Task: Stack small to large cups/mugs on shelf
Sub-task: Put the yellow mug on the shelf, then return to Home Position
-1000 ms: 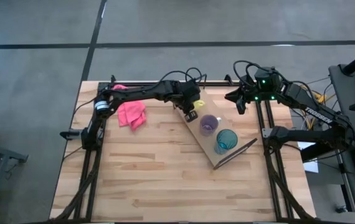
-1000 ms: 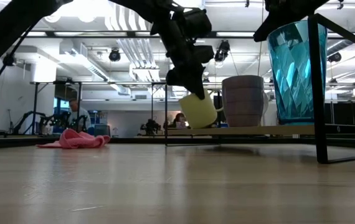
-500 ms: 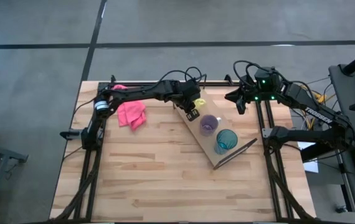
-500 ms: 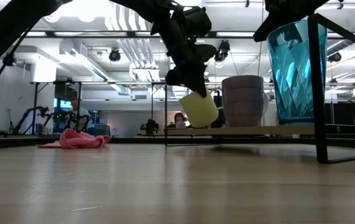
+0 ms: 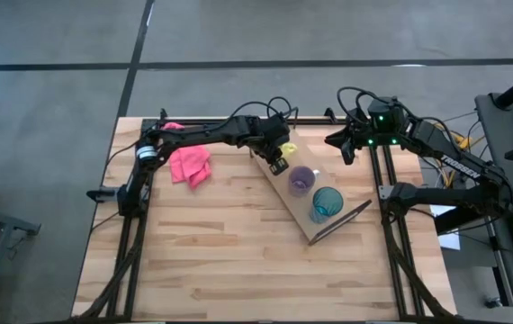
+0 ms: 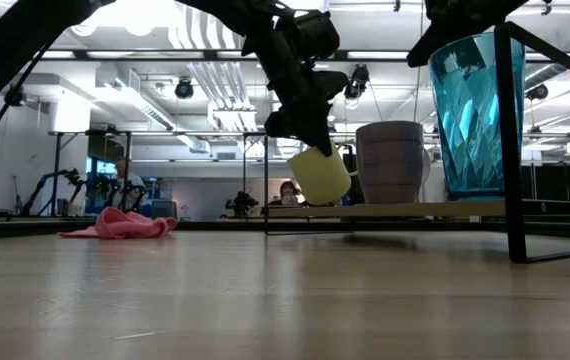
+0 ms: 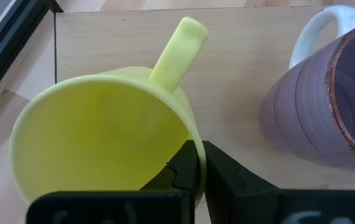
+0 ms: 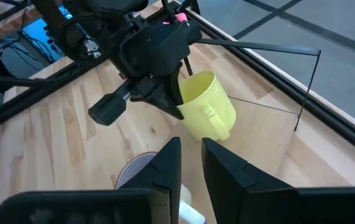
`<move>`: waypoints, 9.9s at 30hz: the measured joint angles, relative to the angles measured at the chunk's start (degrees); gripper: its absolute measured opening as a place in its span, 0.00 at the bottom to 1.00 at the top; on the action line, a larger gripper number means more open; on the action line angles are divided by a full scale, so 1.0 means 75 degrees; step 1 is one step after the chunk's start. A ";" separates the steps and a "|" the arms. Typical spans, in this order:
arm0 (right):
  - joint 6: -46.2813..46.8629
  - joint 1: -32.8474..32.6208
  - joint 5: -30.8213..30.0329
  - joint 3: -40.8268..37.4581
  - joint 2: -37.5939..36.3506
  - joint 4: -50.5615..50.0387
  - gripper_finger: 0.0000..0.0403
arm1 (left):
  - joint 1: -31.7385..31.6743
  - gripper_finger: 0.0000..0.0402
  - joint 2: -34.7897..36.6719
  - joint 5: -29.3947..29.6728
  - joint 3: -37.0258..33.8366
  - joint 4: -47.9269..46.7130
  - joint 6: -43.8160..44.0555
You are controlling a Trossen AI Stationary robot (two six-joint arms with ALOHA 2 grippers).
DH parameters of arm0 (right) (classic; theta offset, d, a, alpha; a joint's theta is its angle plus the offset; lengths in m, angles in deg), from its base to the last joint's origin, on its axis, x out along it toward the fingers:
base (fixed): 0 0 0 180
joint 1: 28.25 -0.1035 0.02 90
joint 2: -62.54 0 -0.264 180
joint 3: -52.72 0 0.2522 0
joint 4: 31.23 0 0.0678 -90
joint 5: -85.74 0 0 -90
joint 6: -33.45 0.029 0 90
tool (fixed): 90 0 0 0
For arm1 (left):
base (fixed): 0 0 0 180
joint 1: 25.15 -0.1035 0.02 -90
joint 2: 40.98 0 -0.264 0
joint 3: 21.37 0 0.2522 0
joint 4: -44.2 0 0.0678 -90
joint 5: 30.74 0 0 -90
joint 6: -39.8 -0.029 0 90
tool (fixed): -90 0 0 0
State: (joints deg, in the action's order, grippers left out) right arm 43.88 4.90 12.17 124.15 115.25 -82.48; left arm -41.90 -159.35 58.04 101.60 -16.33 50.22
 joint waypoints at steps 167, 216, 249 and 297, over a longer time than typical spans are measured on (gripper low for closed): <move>-0.0389 0.0000 0.0002 -0.0064 -0.0003 -0.0037 0.15 | 0.0492 0.00 0.0023 -0.0434 0.1265 -0.1913 -0.8570; 0.1068 -0.0638 -0.0694 -0.1868 -0.4205 0.2302 0.15 | 0.2161 0.00 0.4184 0.3793 0.1120 -0.2235 0.0778; 0.2215 -0.3383 -0.0667 -0.3480 -0.3818 0.5042 0.15 | 0.2151 0.00 0.4368 0.4255 0.1119 -0.2428 0.0851; 0.1463 -0.4389 -0.1406 -0.4097 -0.4871 0.3015 0.15 | 0.2456 0.00 1.2143 0.3207 -0.9438 0.2374 0.1917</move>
State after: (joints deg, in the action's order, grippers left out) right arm 54.85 -28.02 1.63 93.42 78.72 -59.87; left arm -23.48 -68.27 82.10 30.81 1.48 64.60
